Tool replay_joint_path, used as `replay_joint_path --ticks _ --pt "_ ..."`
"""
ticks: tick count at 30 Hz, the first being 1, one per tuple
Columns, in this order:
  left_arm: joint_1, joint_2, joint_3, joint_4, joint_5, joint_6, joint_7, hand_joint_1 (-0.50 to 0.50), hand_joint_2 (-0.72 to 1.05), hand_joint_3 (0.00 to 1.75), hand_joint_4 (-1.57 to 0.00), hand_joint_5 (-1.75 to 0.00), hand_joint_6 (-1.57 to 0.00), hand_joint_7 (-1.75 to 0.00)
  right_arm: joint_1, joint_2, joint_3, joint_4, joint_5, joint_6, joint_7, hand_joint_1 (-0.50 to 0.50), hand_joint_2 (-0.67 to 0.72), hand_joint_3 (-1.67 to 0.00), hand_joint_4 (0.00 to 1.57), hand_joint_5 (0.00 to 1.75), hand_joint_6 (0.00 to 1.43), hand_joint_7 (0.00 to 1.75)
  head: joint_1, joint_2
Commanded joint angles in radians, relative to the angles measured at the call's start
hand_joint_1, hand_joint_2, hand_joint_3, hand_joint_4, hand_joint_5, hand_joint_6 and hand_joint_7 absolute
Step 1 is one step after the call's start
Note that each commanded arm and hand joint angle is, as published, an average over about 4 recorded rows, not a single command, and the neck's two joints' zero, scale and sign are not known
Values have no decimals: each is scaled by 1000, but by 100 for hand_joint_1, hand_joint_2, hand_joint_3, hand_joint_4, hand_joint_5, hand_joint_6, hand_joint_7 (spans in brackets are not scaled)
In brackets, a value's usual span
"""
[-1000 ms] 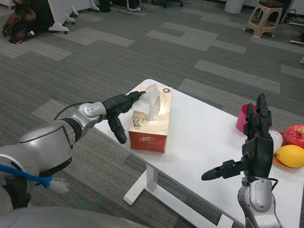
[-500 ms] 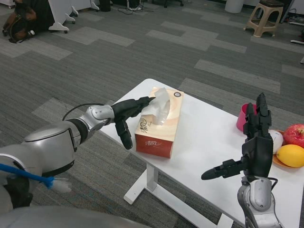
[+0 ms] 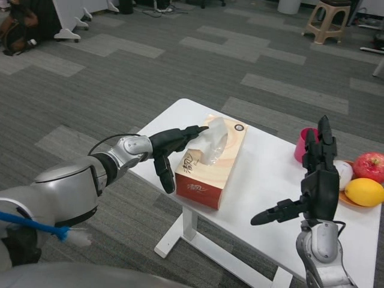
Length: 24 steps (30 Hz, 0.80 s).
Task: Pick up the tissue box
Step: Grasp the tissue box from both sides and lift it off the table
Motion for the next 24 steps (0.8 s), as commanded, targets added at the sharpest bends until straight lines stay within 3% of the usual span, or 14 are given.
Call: replay_joint_path --ticks 1,15,24 --pt "-15 -9 -4 -15 -1 4 -5 50 -46 0 0 0 0 0 2 -2 2 14 5 4 -3 -46 47 -8 3 0 0 0 -20 5" --pt "-7 -23 0 -25 -19 -3 -6 50 -46 0 0 0 0 0 -33 -2 98 67 7 62 46 -46 38 -8 3 0 0 0 -97 18" --pt "23 -45 34 -30 -40 -8 -7 50 -46 0 0 0 0 -2 -88 0 173 215 7 72 55 -46 38 -6 3 0 0 0 -156 39"
